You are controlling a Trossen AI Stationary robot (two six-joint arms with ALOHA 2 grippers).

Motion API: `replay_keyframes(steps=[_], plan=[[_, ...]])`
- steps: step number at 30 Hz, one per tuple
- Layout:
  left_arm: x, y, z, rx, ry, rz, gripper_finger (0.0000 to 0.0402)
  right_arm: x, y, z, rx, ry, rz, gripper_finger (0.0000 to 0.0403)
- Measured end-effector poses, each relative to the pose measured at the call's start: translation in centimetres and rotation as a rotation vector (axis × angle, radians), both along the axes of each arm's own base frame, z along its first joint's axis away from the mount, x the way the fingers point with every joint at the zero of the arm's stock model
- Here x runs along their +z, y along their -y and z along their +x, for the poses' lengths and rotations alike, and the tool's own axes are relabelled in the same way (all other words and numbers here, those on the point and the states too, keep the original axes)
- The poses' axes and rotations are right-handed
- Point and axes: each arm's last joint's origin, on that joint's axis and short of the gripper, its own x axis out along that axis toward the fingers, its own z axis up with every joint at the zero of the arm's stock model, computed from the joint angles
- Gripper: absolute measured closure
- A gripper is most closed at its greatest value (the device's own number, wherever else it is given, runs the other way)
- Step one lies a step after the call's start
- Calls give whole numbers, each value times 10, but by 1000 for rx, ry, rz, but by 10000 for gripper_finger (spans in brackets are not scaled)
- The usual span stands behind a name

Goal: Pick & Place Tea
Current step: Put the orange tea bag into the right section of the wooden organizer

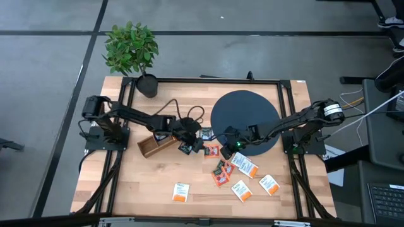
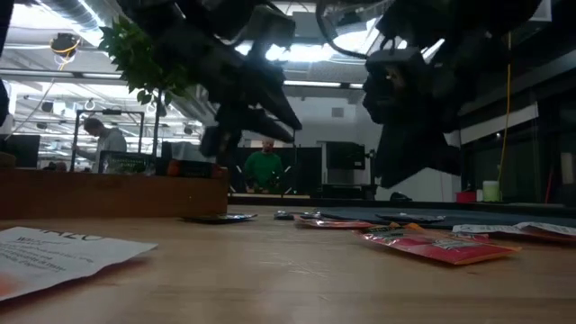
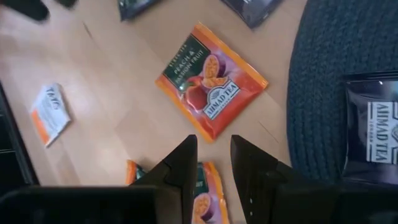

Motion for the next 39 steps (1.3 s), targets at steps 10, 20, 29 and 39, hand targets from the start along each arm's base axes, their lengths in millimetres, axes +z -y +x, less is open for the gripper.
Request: replay_keyframes(steps=[10, 20, 29, 39], plan=[[-21, 29, 9, -124, -22, 256, 340, -19, -3, 7, 21, -32, 17, 304], [-20, 45, 3, -219, -136, 537, 352, -19, -3, 7, 16, -28, 9, 304], [-20, 46, 3, -252, -128, 579, 345, -19, -3, 8, 31, -25, -3, 304], [-26, 43, -5, -188, -242, 549, 344, -19, -3, 8, 36, -24, 4, 304]])
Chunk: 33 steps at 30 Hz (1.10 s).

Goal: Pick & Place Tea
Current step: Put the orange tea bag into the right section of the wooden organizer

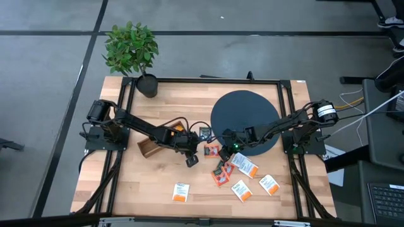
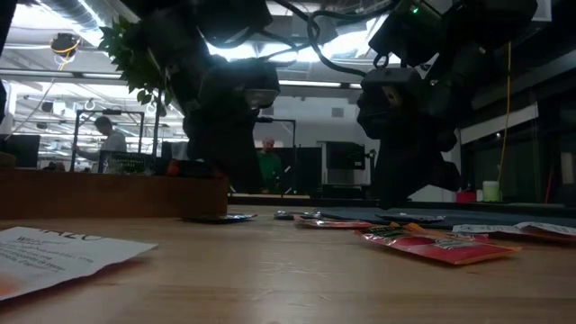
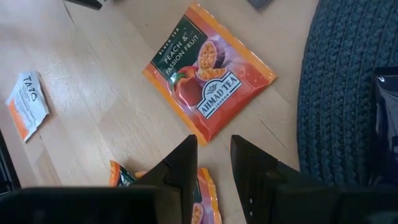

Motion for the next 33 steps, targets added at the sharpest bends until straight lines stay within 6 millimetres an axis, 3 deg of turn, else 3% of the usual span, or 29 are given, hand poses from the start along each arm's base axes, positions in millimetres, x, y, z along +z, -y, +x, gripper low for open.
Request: replay_keyframes(steps=[24, 33], plan=[[1, -15, 4, 46, 19, -25, 329, 0, 1, 0, -38, 3, -12, 304], [5, -12, 10, -42, 92, 5, 329, 0, 2, 1, -36, 10, -48, 304]])
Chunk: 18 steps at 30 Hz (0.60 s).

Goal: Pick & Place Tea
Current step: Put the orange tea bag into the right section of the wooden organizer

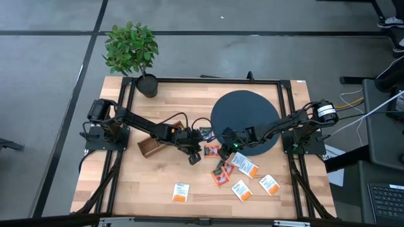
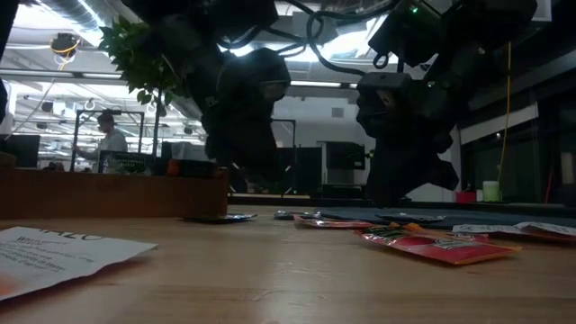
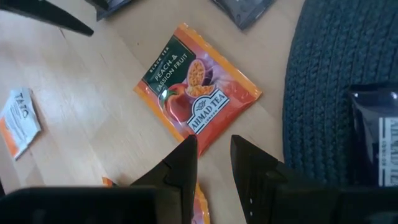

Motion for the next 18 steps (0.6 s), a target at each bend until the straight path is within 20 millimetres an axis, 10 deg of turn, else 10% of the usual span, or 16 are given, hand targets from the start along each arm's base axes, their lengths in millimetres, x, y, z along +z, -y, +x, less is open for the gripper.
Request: replay_keyframes(steps=[18], plan=[[-33, 6, 19, -186, -77, 185, 329, -4, 0, 1, -19, -10, 14, 304]])
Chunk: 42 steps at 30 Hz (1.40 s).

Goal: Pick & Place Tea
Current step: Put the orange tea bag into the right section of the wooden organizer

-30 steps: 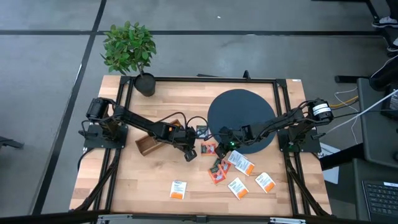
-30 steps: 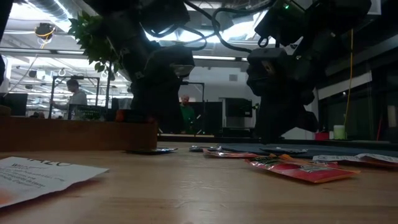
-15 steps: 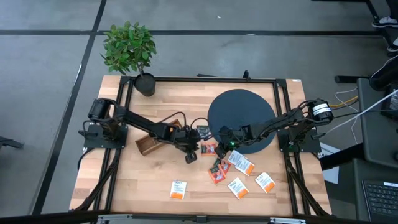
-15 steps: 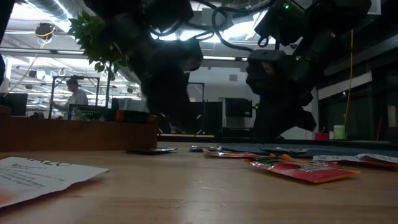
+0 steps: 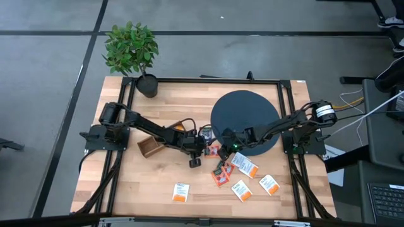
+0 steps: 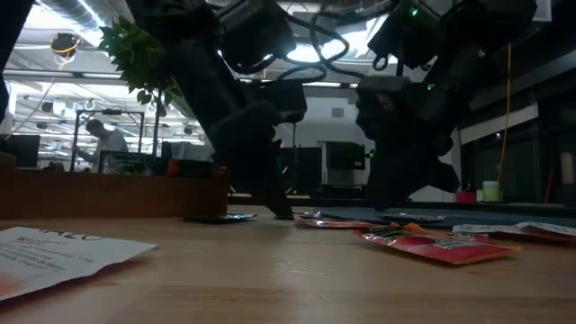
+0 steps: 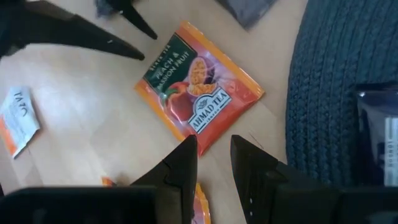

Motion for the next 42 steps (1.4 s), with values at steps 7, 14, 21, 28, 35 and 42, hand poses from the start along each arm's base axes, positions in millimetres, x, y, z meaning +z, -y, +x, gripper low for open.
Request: replay_keyframes(steps=[7, 14, 21, 28, 35, 42], plan=[[-2, -1, -2, -16, -42, 12, 325, -19, -1, 6, -53, -27, 32, 304], [-3, -1, -1, 28, -39, -37, 281, -21, -1, 7, -56, -28, 19, 304], [-5, -14, 2, 243, -38, -278, 246, -19, -1, 11, -60, 25, 16, 304], [-5, -29, 6, 453, -32, -521, 245, -20, 0, 12, -73, 35, -3, 304], [-6, -32, 7, 486, -34, -547, 245, -24, -1, 19, -77, 64, 1, 304], [-7, -31, 6, 477, -38, -526, 271, -24, -2, 23, -57, 68, -11, 304]])
